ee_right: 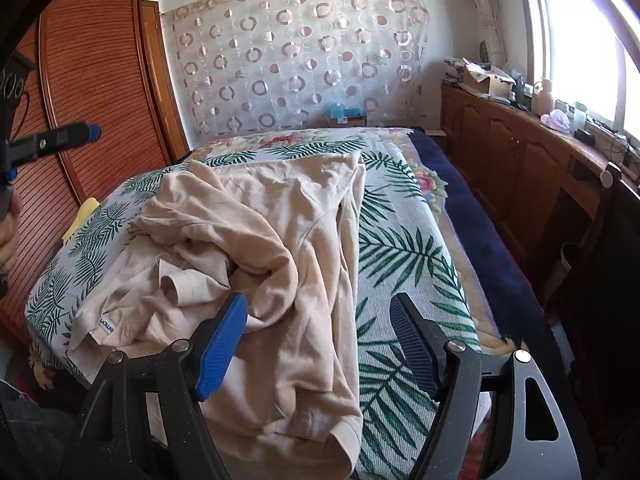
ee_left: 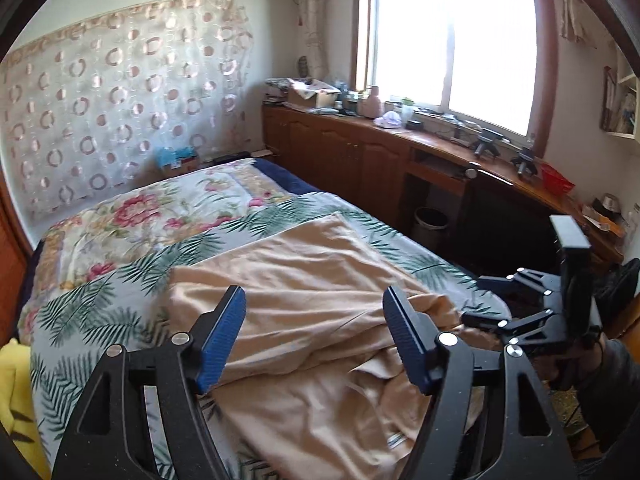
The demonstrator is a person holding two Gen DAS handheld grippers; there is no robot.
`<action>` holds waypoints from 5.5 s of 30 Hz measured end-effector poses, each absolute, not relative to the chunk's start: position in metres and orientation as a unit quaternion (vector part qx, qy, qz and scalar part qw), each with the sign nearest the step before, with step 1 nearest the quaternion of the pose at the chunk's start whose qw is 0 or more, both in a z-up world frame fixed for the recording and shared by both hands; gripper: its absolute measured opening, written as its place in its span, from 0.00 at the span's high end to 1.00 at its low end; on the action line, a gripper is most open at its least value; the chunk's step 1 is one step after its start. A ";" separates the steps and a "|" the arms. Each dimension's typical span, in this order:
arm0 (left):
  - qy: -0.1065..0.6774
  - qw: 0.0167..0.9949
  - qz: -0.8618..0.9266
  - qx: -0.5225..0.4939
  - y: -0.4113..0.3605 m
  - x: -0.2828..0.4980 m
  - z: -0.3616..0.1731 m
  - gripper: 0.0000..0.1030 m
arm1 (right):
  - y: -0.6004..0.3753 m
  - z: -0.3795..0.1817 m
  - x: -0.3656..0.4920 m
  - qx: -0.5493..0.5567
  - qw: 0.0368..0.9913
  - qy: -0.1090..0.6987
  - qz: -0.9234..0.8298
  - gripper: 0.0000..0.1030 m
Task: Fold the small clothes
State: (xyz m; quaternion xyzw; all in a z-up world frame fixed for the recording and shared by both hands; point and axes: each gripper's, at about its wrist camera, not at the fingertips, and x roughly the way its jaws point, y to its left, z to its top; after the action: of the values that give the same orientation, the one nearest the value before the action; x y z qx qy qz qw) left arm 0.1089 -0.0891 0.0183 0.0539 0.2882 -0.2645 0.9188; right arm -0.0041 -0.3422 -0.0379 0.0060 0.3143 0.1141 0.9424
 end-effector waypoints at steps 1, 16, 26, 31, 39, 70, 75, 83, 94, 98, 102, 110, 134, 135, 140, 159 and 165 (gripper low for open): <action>0.291 0.921 -0.255 0.051 -0.081 0.109 0.014 0.30 | -0.340 -0.036 -0.002 0.003 0.942 0.313 0.117 0.26; 0.313 0.935 -0.166 0.001 0.005 0.109 -0.026 0.30 | -0.259 -0.022 0.054 -0.064 0.929 0.313 0.188 0.26; 0.310 0.942 -0.130 -0.015 0.039 0.110 -0.033 0.30 | -0.200 -0.017 0.099 -0.111 0.911 0.317 0.238 0.26; 0.310 0.943 -0.119 -0.016 0.050 0.110 -0.036 0.30 | -0.174 -0.018 0.116 -0.128 0.902 0.322 0.258 0.26; 0.311 0.944 -0.107 -0.025 0.066 0.107 -0.040 0.30 | -0.126 -0.033 0.145 -0.151 0.875 0.348 0.302 0.27; 0.325 0.937 -0.129 -0.023 0.052 0.105 -0.053 0.30 | -0.200 0.003 0.205 -0.077 0.911 0.312 0.258 0.93; 0.326 0.935 -0.136 -0.021 0.046 0.104 -0.053 0.30 | -0.253 0.007 0.234 -0.065 0.929 0.326 0.165 0.93; 0.333 0.931 -0.149 -0.014 0.032 0.102 -0.056 0.30 | -0.284 -0.023 0.249 -0.064 0.929 0.360 0.046 0.72; 0.337 0.925 -0.175 -0.008 0.007 0.098 -0.059 0.30 | -0.261 -0.038 0.113 -0.070 0.927 0.336 0.154 0.68; 0.338 0.924 -0.181 -0.006 0.001 0.096 -0.059 0.30 | -0.253 -0.053 0.072 -0.079 0.916 0.348 0.183 0.62; 0.337 0.923 -0.187 -0.002 -0.004 0.092 -0.059 0.30 | -0.253 -0.059 0.049 -0.087 0.910 0.353 0.201 0.61; 0.341 0.919 -0.198 -0.002 -0.011 0.090 -0.061 0.30 | -0.251 -0.075 0.042 -0.116 0.895 0.394 0.176 0.58; 0.339 0.915 -0.219 0.003 -0.030 0.086 -0.057 0.30 | -0.348 -0.030 -0.038 -0.037 0.920 0.357 0.156 0.96; 0.340 0.914 -0.220 0.003 -0.032 0.086 -0.058 0.30 | -0.354 -0.029 -0.043 -0.034 0.920 0.360 0.154 0.96; 0.341 0.913 -0.226 0.008 -0.040 0.082 -0.057 0.30 | -0.362 -0.035 -0.059 -0.048 0.913 0.381 0.140 0.96; 0.355 0.903 -0.240 0.028 -0.064 0.077 -0.068 0.30 | -0.339 -0.043 -0.031 -0.044 0.918 0.369 0.139 0.54; 0.364 0.899 -0.240 0.028 -0.066 0.078 -0.074 0.30 | -0.336 -0.056 -0.018 -0.040 0.919 0.370 0.132 0.54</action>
State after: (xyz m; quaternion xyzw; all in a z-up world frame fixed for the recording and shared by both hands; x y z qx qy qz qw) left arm 0.0782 -0.0664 -0.0741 0.0283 0.3640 -0.2400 0.8995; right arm -0.0176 -0.3363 -0.0564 -0.0404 0.3704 0.1323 0.9185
